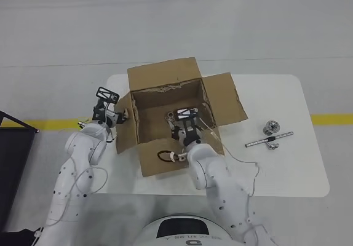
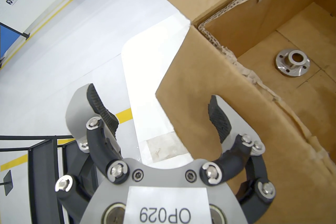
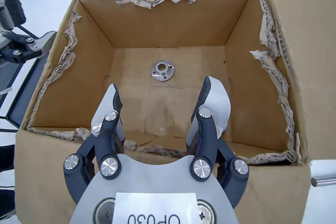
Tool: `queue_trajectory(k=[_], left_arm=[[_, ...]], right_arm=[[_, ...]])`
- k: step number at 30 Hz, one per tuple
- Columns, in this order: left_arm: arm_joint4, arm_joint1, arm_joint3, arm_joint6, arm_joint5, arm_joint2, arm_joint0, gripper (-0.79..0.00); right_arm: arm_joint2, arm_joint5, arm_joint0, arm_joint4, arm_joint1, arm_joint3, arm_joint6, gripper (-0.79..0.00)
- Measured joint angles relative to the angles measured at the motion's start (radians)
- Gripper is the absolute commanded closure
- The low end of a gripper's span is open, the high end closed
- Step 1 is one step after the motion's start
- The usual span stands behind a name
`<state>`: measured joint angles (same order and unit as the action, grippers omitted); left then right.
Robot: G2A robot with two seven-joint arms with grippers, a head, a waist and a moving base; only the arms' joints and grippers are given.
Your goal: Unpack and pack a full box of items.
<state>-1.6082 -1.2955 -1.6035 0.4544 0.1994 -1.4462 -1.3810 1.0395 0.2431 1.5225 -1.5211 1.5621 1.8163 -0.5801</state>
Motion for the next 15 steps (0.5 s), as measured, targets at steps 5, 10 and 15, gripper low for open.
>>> queue_trajectory(k=[5,10,15], left_arm=[[-0.002,-0.003,0.011,0.0,-0.014,0.031,0.019,-0.785],[-0.003,-0.008,0.031,0.002,-0.025,0.062,0.046,-0.785],[0.007,-0.016,0.07,0.007,-0.041,0.107,0.09,-0.785]], right_arm=[[0.01,-0.041,0.07,0.014,-0.01,0.098,0.071,-0.557],[0.035,-0.07,0.163,0.014,-0.024,0.181,0.167,-0.551],[0.055,-0.068,0.203,0.027,-0.031,0.212,0.197,-0.551]])
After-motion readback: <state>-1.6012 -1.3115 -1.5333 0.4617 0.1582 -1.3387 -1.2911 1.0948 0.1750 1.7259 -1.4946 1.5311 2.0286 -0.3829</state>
